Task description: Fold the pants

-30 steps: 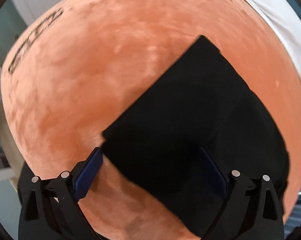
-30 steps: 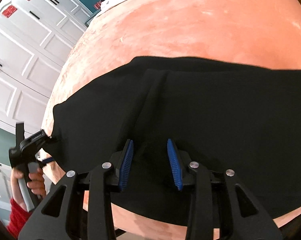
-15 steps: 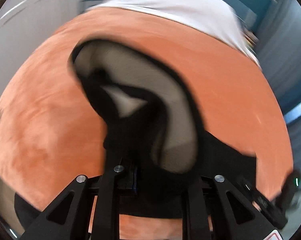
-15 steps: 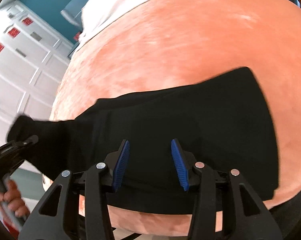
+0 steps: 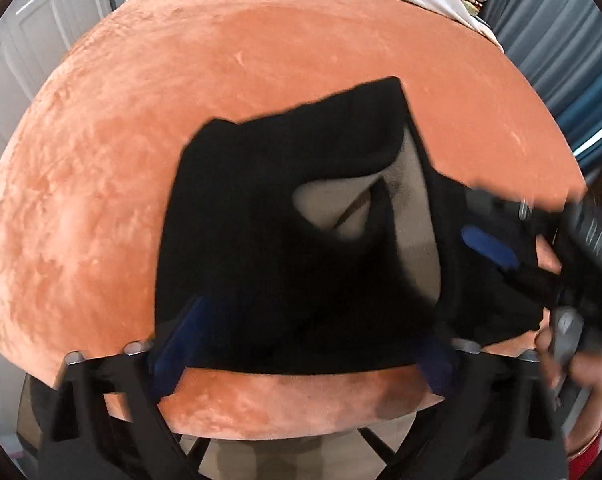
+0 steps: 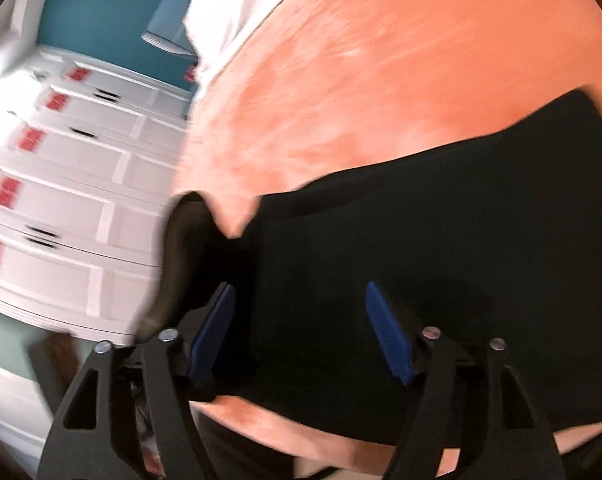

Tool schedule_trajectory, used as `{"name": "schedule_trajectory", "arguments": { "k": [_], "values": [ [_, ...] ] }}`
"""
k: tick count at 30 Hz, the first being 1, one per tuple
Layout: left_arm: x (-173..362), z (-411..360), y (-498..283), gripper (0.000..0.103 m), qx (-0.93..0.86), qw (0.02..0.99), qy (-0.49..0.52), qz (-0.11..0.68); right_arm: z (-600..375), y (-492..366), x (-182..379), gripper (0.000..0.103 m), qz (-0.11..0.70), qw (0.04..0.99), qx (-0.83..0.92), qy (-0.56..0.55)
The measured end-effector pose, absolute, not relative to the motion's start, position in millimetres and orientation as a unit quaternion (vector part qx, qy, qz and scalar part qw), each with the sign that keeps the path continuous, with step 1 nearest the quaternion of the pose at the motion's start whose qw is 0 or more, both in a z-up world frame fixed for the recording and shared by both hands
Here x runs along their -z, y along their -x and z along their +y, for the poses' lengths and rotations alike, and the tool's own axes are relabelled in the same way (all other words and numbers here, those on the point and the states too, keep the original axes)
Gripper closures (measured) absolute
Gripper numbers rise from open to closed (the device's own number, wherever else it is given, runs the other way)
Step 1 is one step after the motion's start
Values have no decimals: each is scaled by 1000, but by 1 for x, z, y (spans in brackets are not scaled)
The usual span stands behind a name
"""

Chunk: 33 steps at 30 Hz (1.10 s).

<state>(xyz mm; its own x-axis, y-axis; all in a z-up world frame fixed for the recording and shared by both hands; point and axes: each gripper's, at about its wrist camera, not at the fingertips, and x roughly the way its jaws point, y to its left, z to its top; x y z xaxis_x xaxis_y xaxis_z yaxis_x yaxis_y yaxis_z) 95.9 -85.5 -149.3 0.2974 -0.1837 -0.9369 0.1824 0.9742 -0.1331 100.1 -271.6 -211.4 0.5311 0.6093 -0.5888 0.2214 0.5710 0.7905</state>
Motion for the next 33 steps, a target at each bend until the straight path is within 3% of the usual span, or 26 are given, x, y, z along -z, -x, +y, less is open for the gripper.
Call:
{"name": "schedule_trajectory", "arguments": {
  "k": [4,7,12,13,14,16,17,20,25,28,30,33],
  "values": [
    [143,-97,-81,13,126,811,-16,571,-259,-104,207,33,472,752,-134,-440],
    [119,-105,-64,13,130,838,-53,526,-251,-108,205,19,486,756,-139,-416],
    [91,-88,-51,12,93,868,-88,480,-227,-124,230,18,527,731,-141,-410],
    [90,-82,-54,12,85,868,-84,483,-219,-125,232,20,532,736,-139,-396],
    [91,-73,-59,12,74,866,-79,488,-205,-125,230,44,535,745,-147,-369],
    [94,-52,-69,12,43,862,-70,500,-180,-122,215,80,532,772,-160,-309],
    [94,-50,-75,12,34,861,-68,503,-175,-120,206,87,524,780,-169,-297],
    [92,-37,-79,12,8,861,-64,505,-183,-110,160,88,482,809,-184,-281],
    [92,-33,-81,12,-6,860,-74,505,-276,-66,105,88,442,844,-126,-277],
    [103,-41,-81,12,-2,852,-78,518,-336,-40,122,87,469,846,-30,-253],
    [110,-48,-85,12,0,848,-87,523,-364,-33,166,86,515,824,32,-235],
    [118,-61,-86,12,0,843,-111,527,-374,-26,211,77,532,808,45,-249]
  ]
}}
